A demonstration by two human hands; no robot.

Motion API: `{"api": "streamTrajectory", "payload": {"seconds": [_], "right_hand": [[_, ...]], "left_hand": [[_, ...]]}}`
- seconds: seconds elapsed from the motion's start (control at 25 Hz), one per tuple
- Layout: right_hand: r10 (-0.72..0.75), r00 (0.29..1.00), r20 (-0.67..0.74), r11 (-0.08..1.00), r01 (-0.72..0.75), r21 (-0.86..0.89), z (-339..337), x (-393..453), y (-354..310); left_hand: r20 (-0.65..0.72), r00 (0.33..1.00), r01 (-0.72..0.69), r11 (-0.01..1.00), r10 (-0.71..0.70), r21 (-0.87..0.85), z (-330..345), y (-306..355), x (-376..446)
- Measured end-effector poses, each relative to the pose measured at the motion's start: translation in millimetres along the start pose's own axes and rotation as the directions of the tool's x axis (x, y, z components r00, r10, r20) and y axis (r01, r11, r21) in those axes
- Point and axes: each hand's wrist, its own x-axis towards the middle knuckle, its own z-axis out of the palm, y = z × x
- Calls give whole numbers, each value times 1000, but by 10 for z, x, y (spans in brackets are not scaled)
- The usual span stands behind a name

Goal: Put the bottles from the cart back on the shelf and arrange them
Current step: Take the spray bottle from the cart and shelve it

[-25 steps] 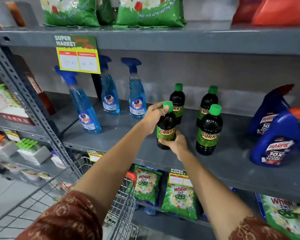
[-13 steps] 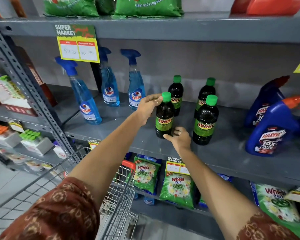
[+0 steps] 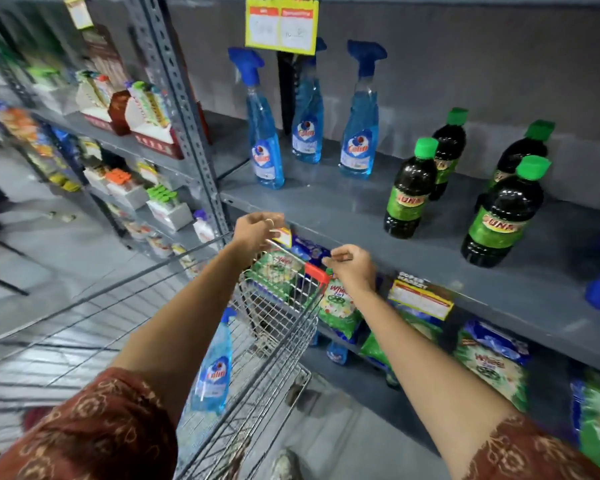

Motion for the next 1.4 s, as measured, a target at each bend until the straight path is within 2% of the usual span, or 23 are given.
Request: {"api": "streamTrajectory", "payload": {"seconds": [0.12, 0.24, 0.36, 0.44, 0.64, 0.76, 0.88, 1.04, 1.08, 1.16, 1.2, 1.24, 1.32, 1.4], "right_hand": [[-22, 989, 149, 989, 43, -142, 490, -27, 27], [4, 952, 307, 958, 84, -273, 985, 41, 124], [80, 899, 431, 939, 78, -336, 1483, 141, 302], [182, 853, 489, 919, 30, -394, 1829, 196, 491], [464, 676, 573, 816, -74, -573, 2689, 204, 1241], [608, 536, 586, 702, -17, -712, 3006, 141, 1715], [669, 423, 611, 648, 71, -758, 3114, -29, 2087], [759, 316, 570, 581, 68, -811, 3185, -306, 2433], [770, 297, 565, 590, 5, -807, 3211, -373, 2484], [788, 271, 552, 614, -291, -734, 3288, -491, 2508], [783, 276, 557, 620, -416, -665, 3325, -524, 2500], [778, 299, 552, 623, -478, -619, 3355, -533, 2494], [800, 300, 520, 596, -505, -625, 3375, -504, 2470], [815, 287, 503, 579, -434, -691, 3318, -436, 2452]], "left_hand": [[-93, 991, 89, 995, -94, -51, -438, -263, 83], [-143, 967, 208, 978, -210, -29, -848, -615, 333], [-193, 936, 299, 954, -293, -1, -1229, -1026, 633], [-222, 908, 368, 930, -356, 13, -1443, -1349, 799], [-249, 802, 577, 812, -544, 85, -1833, -2483, 1084], [-270, 735, 665, 739, -622, 111, -1947, -3134, 1110], [-259, 712, 694, 711, -652, 118, -1996, -3549, 1200], [-155, 698, 715, 666, -700, 212, -1948, -3837, 1414], [-117, 690, 716, 651, -714, 254, -1919, -3865, 1445], [-77, 690, 695, 630, -719, 347, -1874, -3892, 1499], [-70, 696, 681, 627, -715, 378, -1863, -3897, 1522], [-69, 699, 674, 622, -712, 398, -1859, -3898, 1541], [-69, 694, 673, 612, -717, 415, -1862, -3876, 1556], [-48, 681, 686, 614, -730, 391, -1860, -3831, 1551]]}}
